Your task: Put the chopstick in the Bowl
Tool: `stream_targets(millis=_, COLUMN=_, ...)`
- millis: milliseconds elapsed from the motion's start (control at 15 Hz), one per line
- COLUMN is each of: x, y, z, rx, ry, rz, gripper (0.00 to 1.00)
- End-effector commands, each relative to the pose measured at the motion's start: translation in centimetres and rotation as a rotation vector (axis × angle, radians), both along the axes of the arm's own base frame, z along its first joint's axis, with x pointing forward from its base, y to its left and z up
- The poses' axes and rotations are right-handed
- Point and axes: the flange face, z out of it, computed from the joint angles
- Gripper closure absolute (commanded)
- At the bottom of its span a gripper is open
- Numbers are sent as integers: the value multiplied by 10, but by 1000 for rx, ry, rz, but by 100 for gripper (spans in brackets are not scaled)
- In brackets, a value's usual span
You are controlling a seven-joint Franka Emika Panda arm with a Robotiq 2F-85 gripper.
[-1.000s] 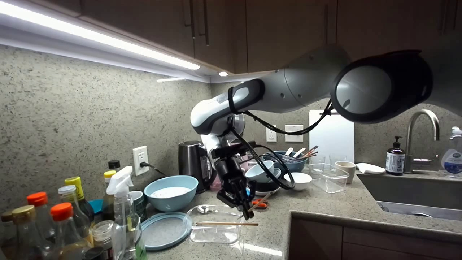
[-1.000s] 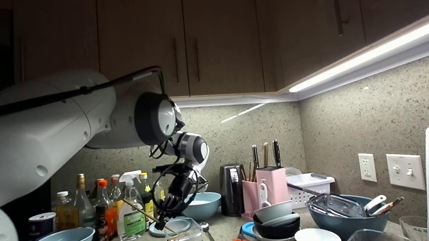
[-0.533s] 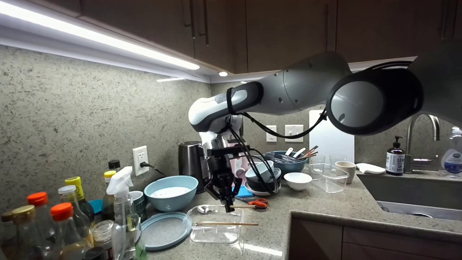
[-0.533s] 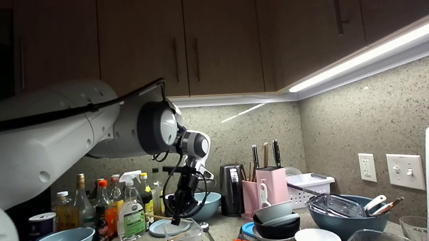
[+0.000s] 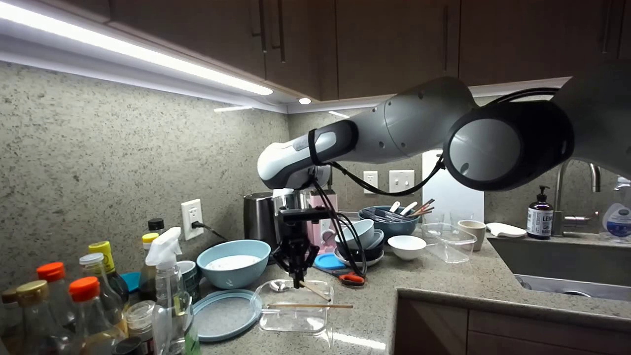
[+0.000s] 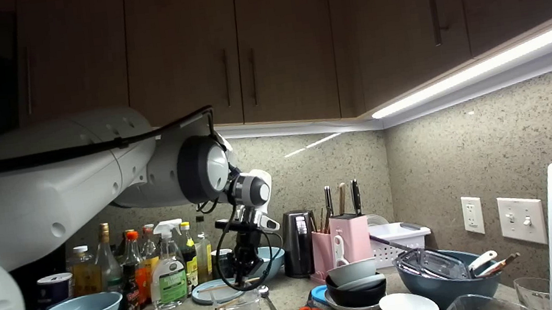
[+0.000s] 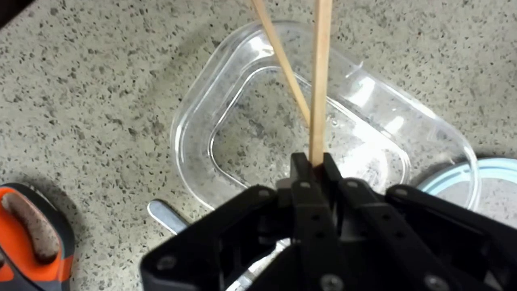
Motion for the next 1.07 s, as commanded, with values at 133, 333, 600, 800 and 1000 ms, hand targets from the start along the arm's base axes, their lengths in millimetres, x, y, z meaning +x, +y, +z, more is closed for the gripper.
stream_targets(millis=133, x=-3, y=2, z=-28, rx=-38, ry=9, rz=-17, gripper=93)
stream_targets(millis=333, x=-6, y=10, z=-39, rx=-64, ry=14, rz=-7, gripper=93)
stream_targets(millis=600, x=-10, y=25, z=-36, rx=-103, ry=-2, rz=27, gripper=93)
stream_targets(millis=800, x=-6, y=25, z=-25, rx=-81, ry=-3, rz=38, gripper=85)
stream_targets(millis=1000, x=-7, y=29, z=-30, rx=-91, ry=-7, rz=44, gripper=70)
